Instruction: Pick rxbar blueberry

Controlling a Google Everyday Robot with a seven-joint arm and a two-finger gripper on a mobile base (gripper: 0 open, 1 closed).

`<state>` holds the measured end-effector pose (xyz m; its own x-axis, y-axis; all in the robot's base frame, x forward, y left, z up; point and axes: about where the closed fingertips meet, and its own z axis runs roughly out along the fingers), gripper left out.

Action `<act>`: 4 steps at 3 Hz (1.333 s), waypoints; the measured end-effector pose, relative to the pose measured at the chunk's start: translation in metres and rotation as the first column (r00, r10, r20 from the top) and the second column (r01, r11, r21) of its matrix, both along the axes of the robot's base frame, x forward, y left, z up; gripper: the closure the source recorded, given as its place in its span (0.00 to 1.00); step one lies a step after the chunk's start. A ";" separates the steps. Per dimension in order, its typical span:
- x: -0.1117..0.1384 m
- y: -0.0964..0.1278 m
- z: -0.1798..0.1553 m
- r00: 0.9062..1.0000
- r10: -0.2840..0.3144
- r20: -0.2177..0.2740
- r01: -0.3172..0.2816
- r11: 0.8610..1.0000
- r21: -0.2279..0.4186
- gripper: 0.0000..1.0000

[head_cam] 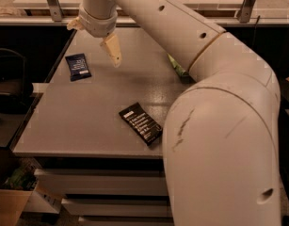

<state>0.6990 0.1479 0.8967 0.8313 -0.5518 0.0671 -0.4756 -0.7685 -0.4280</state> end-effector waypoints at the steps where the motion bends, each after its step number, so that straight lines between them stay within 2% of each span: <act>1: 0.009 0.005 -0.006 0.993 0.103 0.064 -0.096 0.990 -0.106 0.00; 2: 0.015 0.013 -0.015 0.978 0.198 0.072 -0.181 0.965 -0.192 0.00; 3: 0.021 0.018 -0.027 0.964 0.256 0.065 -0.232 0.939 -0.255 0.00; 4: 0.024 0.023 -0.039 0.955 0.291 0.053 -0.264 0.919 -0.291 0.00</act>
Offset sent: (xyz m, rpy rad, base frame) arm 0.0227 0.0199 -0.0168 -0.2851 -0.1183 0.3015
